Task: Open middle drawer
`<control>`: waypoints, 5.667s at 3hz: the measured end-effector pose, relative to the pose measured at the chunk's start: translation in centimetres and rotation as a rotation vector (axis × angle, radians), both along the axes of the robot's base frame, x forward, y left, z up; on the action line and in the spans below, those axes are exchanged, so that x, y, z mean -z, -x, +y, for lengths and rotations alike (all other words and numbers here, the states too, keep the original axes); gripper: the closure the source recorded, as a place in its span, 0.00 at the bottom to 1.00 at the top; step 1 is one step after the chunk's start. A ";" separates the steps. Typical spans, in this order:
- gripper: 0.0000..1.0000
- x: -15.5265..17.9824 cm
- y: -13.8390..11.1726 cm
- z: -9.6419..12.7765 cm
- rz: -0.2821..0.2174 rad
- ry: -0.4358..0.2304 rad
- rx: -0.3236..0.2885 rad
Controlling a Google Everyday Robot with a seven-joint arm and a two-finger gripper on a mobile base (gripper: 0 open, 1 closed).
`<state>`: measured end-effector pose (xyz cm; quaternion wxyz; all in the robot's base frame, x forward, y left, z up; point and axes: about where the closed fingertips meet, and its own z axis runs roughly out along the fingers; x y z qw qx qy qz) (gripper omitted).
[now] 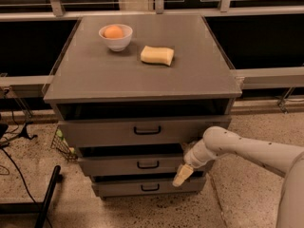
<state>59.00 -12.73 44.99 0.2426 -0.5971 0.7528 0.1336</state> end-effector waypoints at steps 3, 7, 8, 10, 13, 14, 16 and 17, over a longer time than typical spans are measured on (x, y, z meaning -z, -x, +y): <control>0.00 0.8 1.0 0.9 -0.072 0.105 -0.078; 0.00 2.5 -0.4 1.3 -0.230 0.183 -0.150; 0.00 3.0 -1.4 1.5 -0.235 0.190 -0.152; 0.00 5.3 -1.9 1.2 -0.168 0.206 -0.148; 0.00 5.2 -0.8 1.0 -0.109 0.207 -0.149; 0.00 5.1 0.5 1.0 -0.054 0.210 -0.160; 0.00 3.7 2.8 0.5 0.037 0.205 -0.185; 0.00 1.3 5.9 -0.3 0.162 0.195 -0.219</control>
Offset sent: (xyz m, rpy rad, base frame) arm -0.0040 0.0049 -0.0038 -0.0695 -0.0214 0.0455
